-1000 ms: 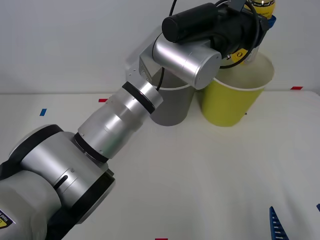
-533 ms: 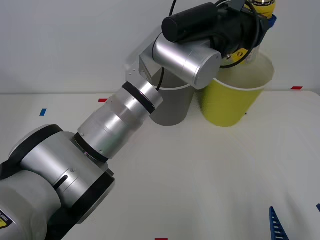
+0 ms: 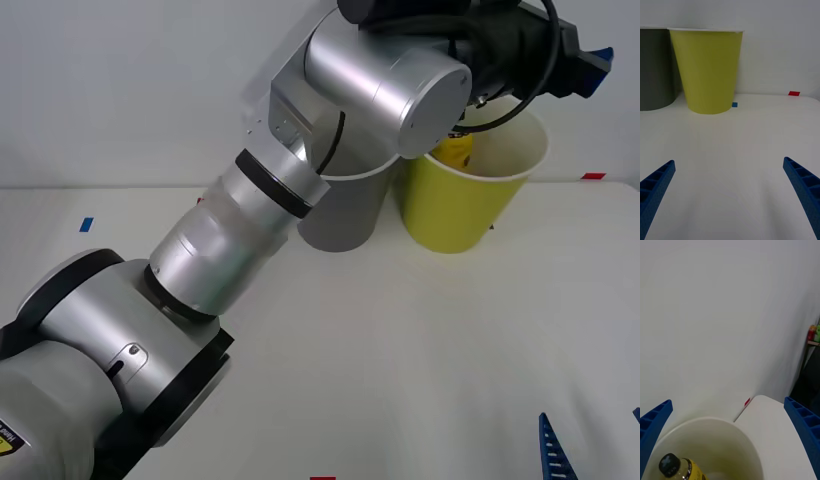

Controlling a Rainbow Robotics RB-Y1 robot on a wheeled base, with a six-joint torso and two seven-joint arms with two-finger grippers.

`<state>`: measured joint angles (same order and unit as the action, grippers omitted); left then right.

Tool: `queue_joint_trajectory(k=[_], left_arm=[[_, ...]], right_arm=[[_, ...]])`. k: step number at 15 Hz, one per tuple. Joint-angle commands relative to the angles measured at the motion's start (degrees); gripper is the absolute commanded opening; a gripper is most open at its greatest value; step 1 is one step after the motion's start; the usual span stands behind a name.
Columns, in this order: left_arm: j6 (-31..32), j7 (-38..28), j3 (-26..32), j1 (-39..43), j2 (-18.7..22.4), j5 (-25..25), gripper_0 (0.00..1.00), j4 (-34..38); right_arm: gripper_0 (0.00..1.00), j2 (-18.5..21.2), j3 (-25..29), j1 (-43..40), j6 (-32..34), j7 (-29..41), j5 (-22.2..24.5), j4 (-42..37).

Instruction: Put cans in the gray bin and PET bottles in the light green bin.

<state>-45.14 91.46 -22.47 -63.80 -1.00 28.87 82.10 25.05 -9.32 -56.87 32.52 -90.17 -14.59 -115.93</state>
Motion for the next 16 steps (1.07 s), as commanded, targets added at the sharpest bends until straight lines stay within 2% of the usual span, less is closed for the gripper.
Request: queue_joint_trajectory(k=[1, 4, 7, 11, 16], left_arm=[[-14.89, -0.58, 2.69, 2.11, 3.64, 0.31, 1.00, 15.37], [-17.35, -0.67, 4.10, 18.45, 10.32, -2.50, 1.00, 37.34], [-17.26, -0.23, 7.97, 33.04, 14.72, -5.05, 1.00, 50.88], [-17.09, 0.29, 8.93, 47.90, 18.67, -11.91, 1.00, 62.30], [-16.21, 0.38, 8.85, 60.82, 26.05, -14.90, 1.00, 67.90]], right_arm=[[1.00, 0.00, 0.00, 0.00, 0.00, 0.00, 0.00, 0.00], [1.00, 0.00, 0.00, 0.00, 0.00, 0.00, 0.00, 0.00], [1.00, 0.00, 0.00, 0.00, 0.00, 0.00, 0.00, 0.00], [1.00, 0.00, 0.00, 0.00, 0.00, 0.00, 0.00, 0.00], [1.00, 0.00, 0.00, 0.00, 0.00, 0.00, 0.00, 0.00]])
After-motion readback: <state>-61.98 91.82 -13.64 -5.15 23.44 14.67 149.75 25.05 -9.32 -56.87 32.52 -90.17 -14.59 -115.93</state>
